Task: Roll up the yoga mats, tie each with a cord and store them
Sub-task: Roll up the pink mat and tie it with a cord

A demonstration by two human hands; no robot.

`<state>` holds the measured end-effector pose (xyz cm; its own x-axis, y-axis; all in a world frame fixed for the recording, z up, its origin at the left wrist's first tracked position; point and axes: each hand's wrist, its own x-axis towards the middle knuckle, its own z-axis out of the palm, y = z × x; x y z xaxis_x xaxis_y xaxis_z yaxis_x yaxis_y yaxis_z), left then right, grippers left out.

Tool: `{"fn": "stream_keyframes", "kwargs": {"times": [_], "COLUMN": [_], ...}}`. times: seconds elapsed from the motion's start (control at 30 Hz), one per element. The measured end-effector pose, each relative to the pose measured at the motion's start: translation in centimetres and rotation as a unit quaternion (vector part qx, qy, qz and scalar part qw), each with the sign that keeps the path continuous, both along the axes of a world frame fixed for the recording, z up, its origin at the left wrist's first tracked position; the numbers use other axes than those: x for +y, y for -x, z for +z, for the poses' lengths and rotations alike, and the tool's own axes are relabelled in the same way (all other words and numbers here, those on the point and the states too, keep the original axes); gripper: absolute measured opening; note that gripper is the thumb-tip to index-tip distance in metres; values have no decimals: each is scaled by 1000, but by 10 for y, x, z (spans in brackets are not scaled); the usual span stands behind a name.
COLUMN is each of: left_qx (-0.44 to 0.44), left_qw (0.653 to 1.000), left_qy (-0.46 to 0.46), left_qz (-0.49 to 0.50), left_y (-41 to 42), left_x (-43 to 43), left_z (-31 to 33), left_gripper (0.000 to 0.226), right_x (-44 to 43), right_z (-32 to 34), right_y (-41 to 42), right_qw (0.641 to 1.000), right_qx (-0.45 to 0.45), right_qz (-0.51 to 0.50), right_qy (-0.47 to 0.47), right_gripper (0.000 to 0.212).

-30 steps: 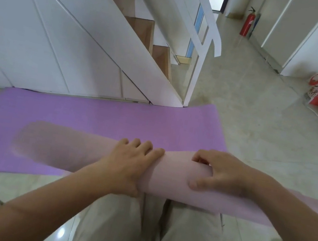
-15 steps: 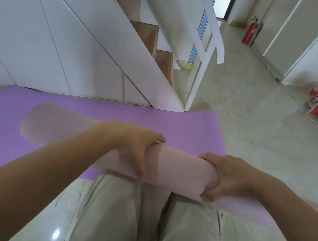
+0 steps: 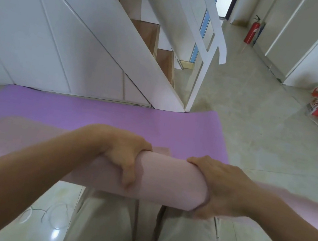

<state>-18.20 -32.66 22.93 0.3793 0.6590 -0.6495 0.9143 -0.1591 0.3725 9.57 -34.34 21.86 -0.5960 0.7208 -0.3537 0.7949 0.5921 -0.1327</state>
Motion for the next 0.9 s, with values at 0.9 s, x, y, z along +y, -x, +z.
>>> {"fn": "stream_keyframes", "kwargs": {"times": [0.9], "left_qx": [107], "left_qw": [953], "left_qy": [-260], "left_qz": [-115], "left_y": [0], "left_x": [-62], "left_z": [-13], "left_gripper": [123], "right_x": [13], "right_z": [15], "right_y": [-1], "right_qw": [969], "right_qx": [51], "right_qz": [-74], "right_qy": [229], "right_gripper": [71]}}
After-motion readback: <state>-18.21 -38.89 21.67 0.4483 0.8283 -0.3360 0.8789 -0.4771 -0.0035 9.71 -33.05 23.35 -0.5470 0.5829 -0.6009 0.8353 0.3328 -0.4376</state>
